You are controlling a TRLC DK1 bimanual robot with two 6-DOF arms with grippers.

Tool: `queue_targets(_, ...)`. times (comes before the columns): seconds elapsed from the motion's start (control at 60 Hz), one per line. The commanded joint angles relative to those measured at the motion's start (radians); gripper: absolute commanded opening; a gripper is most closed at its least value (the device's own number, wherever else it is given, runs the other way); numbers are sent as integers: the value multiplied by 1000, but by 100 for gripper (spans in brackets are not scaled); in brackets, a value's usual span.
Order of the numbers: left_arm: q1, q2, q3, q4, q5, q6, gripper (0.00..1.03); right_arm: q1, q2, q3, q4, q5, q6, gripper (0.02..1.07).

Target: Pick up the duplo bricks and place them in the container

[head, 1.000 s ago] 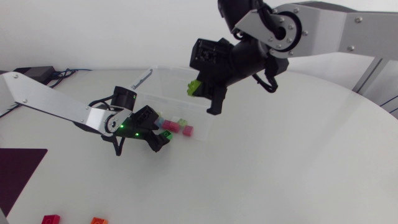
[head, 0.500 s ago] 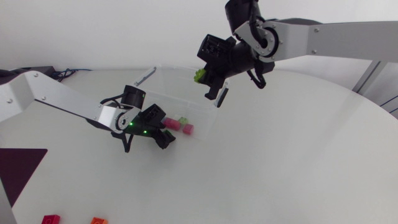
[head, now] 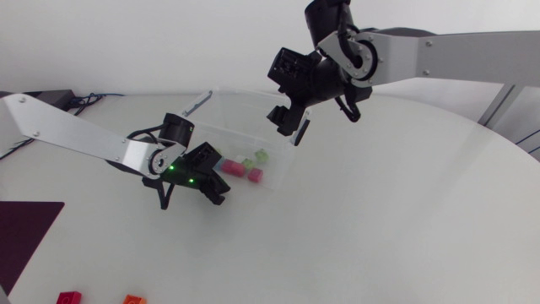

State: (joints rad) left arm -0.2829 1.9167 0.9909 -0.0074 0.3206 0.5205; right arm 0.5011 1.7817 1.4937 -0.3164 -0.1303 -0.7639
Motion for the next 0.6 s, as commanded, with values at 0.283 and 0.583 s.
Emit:
queue_targets(0.283,70,-423,2,-129,112,-70,3,59,-280,-288,-1,1,18,98)
queue_targets(0.583,91,-364,118,87,124,-270,4,195,-377,-432,-95,1,17,98)
